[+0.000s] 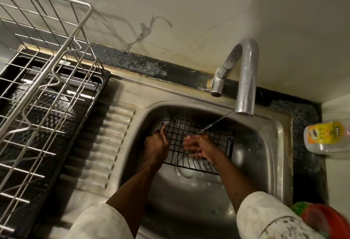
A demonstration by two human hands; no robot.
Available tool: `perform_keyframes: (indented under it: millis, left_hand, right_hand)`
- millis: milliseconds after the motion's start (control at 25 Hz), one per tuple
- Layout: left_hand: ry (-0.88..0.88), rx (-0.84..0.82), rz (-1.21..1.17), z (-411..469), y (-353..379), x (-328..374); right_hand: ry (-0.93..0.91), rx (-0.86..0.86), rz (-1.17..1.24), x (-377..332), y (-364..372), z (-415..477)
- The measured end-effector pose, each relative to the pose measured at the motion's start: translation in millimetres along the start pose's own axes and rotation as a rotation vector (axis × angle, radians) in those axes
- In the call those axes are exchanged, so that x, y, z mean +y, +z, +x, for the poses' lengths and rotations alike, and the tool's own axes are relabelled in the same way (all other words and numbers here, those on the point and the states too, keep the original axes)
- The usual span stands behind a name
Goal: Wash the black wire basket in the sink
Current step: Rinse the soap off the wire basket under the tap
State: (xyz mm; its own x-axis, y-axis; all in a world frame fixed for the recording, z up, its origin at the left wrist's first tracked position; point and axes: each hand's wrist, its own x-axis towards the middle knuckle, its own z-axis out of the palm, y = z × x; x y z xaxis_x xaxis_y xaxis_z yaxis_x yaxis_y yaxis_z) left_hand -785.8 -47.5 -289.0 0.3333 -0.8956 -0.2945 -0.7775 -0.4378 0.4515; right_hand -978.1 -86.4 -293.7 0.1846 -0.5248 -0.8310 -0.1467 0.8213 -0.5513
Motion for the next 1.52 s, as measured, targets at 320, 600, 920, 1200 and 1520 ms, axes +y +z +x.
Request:
perform_keyframes:
  millis: [320,600,920,1200,1520]
  left_hand:
    - [-0.026,0.042,-0.174,-0.3,-7.3,-2.4]
    - [-0.050,0.072,-0.173,-0.5,-13.8,-0.8]
    - [-0.082,0.027,-0.176,0.6,-12.4,-3.2]
    - [-0.085,-0.002,-0.150,3.0,-15.6,1.0]
    - [-0.148,-0.064,-0.242,-12.1,-29.5,9.0]
  right_hand:
    - [-0.174,0.392,0.223,-12.2,-6.3,12.5]
    - [-0.062,0.313,0.107,-2.3,-3.3,6.4]
    - [-0.047,0.207,0.010,-0.3,-4.4,3.2]
    - [0.011,0.137,0.033,0.8,31.6,13.5]
    - [-0.900,0.934,-0.514,3.3,10.5,-21.0]
